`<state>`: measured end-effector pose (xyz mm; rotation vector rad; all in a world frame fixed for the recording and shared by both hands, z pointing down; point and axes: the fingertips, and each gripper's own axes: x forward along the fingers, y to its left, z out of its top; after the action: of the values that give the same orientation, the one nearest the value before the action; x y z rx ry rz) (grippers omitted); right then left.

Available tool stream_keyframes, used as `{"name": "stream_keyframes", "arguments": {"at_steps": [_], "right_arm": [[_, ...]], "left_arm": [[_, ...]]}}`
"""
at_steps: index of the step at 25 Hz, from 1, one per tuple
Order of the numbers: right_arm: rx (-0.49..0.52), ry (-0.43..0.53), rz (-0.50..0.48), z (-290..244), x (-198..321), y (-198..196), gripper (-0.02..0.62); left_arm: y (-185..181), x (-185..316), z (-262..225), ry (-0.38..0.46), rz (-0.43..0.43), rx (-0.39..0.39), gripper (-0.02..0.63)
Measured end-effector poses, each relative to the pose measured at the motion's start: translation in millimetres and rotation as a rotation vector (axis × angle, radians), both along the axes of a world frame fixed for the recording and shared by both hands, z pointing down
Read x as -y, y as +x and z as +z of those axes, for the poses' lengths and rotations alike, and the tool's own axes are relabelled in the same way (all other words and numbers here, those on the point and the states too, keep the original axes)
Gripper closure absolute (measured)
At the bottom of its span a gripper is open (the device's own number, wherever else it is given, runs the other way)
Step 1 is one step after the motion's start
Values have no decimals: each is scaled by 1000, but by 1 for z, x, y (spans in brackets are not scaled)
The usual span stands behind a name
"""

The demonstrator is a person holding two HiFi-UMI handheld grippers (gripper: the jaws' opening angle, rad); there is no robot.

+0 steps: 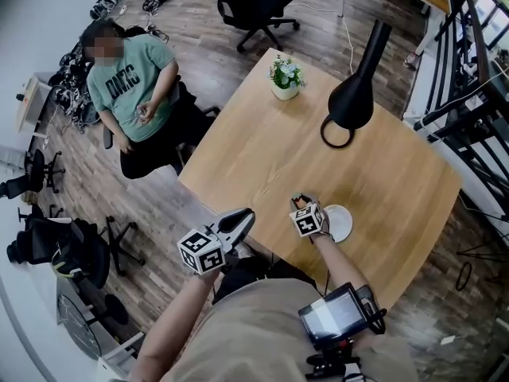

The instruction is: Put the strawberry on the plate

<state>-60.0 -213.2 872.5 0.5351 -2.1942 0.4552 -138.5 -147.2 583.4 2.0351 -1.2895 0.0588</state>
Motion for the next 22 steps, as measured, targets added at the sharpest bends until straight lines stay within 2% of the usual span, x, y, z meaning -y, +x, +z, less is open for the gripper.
{"name": "stream_keyframes", "arguments": {"at_steps": [3,10,17,22], "right_arm": [[83,12,33,-35,6,-6,459],[218,66,79,-100,11,9,460],[270,126,128,-154,14,46,460],[370,198,175,-210,19,71,460]], "left_arm": [[5,6,1,3,16,3,575],[28,11,2,14,61,-26,575],[42,23,-2,32,86,-74,575],[54,34,-5,46,133,-79,575]]}}
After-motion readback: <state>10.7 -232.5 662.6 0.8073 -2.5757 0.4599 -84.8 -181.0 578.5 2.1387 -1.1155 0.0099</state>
